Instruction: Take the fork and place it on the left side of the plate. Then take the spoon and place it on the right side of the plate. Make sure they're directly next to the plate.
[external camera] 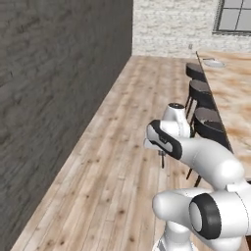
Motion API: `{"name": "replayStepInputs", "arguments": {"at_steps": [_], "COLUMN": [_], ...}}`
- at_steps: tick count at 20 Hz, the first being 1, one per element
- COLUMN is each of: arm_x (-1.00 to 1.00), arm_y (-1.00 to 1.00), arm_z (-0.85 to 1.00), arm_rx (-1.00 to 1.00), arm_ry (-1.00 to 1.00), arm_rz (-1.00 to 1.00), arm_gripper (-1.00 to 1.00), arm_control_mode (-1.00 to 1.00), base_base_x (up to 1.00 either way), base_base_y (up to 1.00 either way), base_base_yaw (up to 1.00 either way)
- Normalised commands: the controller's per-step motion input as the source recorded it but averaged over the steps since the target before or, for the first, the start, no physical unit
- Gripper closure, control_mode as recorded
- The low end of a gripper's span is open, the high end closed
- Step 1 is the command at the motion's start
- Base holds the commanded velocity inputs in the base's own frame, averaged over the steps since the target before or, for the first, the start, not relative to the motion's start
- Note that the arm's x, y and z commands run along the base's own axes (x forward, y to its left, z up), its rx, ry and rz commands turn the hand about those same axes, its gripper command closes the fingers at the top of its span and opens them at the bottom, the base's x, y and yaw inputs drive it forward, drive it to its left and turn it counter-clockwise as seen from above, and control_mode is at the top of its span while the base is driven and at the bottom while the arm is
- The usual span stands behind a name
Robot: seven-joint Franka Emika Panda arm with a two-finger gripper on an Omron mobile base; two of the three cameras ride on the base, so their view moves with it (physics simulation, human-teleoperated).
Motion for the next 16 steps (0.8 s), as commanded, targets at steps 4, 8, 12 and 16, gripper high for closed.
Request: {"name": "replayStepInputs", "arguments": {"at_steps": [4,8,12,16], "arm_x": [0.0,0.0,0.0,0.0], "arm_y": [0.0,0.0,0.0,0.0], "arm_z": [0.0,0.0,0.0,0.0], "arm_rx": [0.0,0.0,0.0,0.0], "arm_ry": [0.0,0.0,0.0,0.0], "arm_rz": [0.0,0.0,0.0,0.0], "arm_gripper": [1.0,1.0,1.0,1.0], "arm_control_mode": [1.0,1.0,1.0,1.0], "base_base_x": [0.86,0.86,0.84,0.84], "base_base_y": [0.26,0.3,0.35,0.32], "base_base_yaw": [-0.17,-0.19,-0.23,-0.25]}}
